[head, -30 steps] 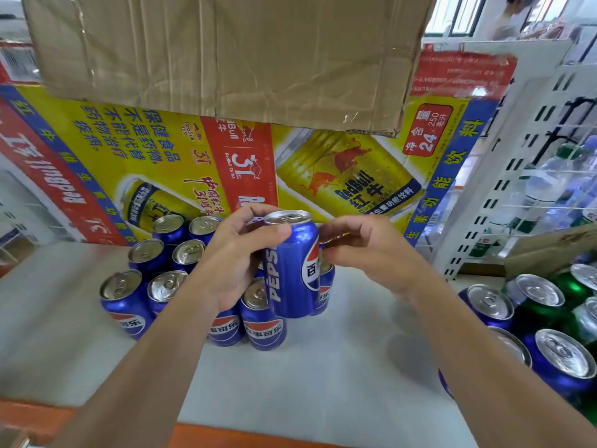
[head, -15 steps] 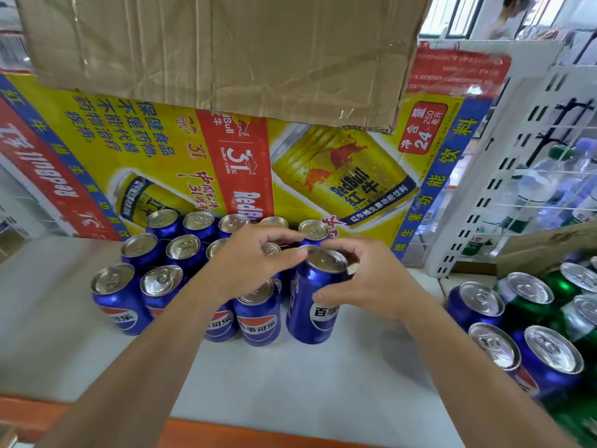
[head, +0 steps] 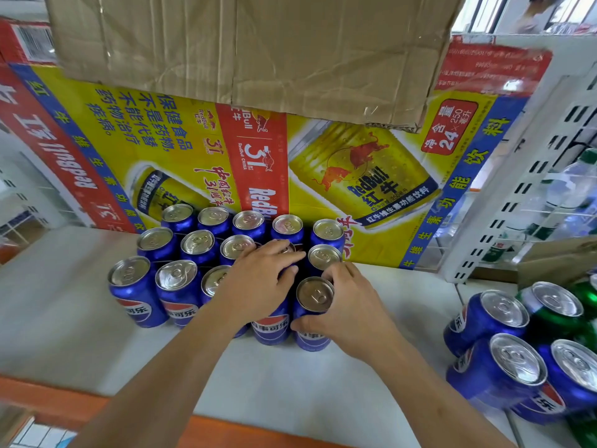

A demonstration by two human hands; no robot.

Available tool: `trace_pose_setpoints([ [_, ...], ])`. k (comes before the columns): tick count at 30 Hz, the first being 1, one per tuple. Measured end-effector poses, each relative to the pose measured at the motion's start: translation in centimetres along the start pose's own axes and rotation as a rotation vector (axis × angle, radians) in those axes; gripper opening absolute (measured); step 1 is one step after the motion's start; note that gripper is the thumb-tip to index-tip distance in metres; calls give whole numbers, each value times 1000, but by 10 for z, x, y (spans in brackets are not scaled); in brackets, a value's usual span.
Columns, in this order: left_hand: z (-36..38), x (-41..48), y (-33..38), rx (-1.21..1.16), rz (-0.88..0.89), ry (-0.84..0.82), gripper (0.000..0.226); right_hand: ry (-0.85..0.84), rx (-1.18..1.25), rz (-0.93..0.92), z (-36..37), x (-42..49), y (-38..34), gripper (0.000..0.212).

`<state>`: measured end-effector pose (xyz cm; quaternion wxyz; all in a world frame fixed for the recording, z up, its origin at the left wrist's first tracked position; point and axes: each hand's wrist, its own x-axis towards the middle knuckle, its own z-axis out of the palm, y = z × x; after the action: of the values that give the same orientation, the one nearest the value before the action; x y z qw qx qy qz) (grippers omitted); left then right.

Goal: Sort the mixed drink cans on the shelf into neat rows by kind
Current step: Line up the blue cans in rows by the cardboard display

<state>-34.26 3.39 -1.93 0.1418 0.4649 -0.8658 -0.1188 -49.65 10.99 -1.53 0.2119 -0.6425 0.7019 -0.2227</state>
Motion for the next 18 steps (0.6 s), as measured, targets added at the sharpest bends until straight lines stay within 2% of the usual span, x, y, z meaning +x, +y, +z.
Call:
trace_pose_setpoints([
  [6, 0, -1, 1, 63, 37, -56, 42, -66, 43, -18, -1, 0, 5, 73],
  [9, -2, 0, 0, 87, 25, -138, 56, -75, 73, -59, -9, 0, 10, 57],
  [11, -6, 1, 3, 63, -8, -176, 55, -40, 64, -62, -20, 0, 17, 46],
  [18, -4, 5, 51, 7, 139, -109, 46, 147, -279, 69, -62, -2, 63, 36],
])
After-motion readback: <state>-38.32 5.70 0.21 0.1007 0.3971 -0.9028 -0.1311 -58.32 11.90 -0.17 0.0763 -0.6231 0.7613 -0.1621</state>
